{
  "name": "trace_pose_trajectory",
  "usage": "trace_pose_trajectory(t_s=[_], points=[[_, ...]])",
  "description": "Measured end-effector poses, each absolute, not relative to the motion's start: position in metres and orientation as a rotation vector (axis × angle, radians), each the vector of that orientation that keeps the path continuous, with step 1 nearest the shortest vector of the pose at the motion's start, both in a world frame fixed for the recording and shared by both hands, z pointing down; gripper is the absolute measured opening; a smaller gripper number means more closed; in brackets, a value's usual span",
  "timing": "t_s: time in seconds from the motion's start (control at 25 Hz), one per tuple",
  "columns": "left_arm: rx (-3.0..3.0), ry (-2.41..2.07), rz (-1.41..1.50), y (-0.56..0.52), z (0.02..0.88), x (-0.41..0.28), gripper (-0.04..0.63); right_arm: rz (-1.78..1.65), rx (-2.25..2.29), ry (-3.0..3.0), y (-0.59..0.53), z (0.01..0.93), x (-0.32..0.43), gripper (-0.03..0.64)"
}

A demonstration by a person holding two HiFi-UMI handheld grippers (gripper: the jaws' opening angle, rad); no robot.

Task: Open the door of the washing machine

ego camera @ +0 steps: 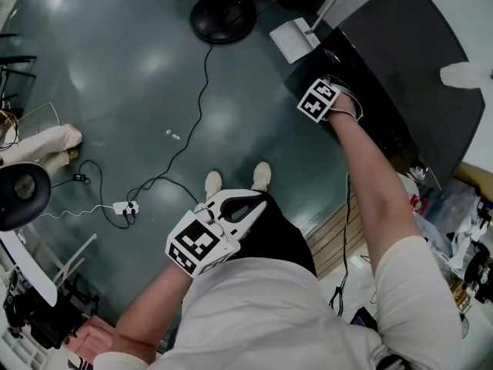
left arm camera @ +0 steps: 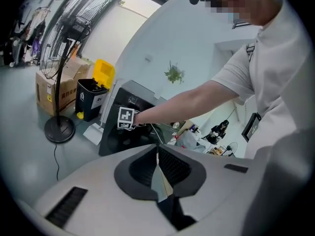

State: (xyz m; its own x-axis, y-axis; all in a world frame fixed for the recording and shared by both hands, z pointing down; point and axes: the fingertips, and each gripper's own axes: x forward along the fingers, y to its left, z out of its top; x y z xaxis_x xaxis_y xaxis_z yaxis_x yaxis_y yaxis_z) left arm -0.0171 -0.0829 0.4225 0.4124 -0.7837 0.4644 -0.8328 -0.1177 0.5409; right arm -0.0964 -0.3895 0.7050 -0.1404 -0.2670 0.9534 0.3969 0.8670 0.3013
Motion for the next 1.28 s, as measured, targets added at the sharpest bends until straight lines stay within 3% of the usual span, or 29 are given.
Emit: trace_pose_trajectory(t_s=[0.36, 0.52, 1.28], points=[[1.858, -1.364, 0.052, -0.088, 0.426, -0.017, 0.023, -0.577, -0.083, -1.525, -0.395, 0.730, -0.095, 0.116], [1.865, -1.360, 0.054, -0.094, 0.427, -0.018, 0.023, -0.602, -0.053, -1.524, -0.400, 0.730, -0.099, 0.061], [1.874, -1.353, 0.054, -0.077, 0.430, -0.032, 0.023, -0.446, -0.129, -1.527, -0.379, 0.729, -0.097, 0.046]])
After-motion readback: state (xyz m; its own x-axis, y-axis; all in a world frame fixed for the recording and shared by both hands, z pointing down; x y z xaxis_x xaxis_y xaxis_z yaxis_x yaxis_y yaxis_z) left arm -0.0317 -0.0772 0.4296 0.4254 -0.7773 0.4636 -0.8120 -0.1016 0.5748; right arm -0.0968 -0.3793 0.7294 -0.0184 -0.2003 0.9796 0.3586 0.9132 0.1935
